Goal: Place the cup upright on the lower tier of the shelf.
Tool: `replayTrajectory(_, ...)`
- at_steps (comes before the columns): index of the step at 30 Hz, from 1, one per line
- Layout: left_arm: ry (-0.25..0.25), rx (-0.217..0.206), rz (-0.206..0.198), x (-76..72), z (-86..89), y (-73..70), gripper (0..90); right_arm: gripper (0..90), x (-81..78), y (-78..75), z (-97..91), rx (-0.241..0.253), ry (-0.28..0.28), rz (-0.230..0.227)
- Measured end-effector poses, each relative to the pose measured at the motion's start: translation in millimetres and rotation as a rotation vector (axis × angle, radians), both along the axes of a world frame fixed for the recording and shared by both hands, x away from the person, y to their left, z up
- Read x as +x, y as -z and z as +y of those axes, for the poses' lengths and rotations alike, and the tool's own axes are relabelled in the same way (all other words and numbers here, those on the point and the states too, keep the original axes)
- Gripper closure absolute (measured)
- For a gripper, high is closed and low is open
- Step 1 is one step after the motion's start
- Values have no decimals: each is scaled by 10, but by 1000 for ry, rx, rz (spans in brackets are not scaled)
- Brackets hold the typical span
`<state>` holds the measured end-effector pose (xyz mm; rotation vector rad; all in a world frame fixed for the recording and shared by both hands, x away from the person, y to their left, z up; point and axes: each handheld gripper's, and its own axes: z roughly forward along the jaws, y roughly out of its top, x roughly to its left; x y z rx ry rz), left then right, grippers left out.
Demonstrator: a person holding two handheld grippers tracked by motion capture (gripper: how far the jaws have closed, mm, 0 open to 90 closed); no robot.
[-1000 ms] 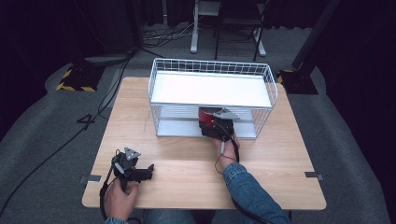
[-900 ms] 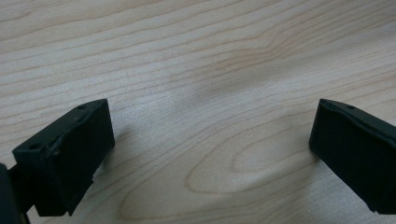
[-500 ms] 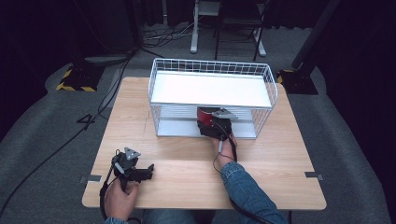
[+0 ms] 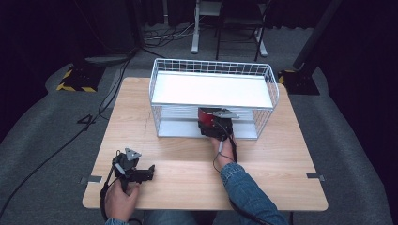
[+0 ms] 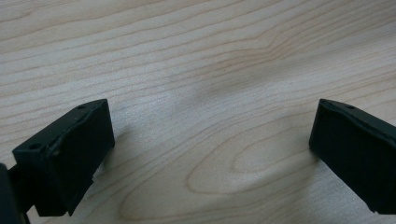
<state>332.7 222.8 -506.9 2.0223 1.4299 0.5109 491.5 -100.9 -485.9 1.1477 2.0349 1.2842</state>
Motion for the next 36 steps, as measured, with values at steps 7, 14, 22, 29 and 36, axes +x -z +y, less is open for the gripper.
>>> replayTrajectory(7, 0, 1, 0, 0, 0, -1, 3, 0, -13, -11, -73, 36, -7, 13)
replayTrajectory(14, -1, 0, 0, 0, -1, 0, 3, 0, -161, -66, -149, 7, -20, -12)
replayTrajectory(22, 0, -1, -1, 1, 0, 0, 3, 0, -452, -210, -297, -5, -50, -15)
replayTrajectory(29, 7, -1, 0, 0, 7, 0, 4, 0, -640, -332, -518, 9, -88, -4)
replayTrajectory(36, 23, 3, -2, -2, 42, -1, 5, 0, -787, -438, -721, 5, -109, 3)
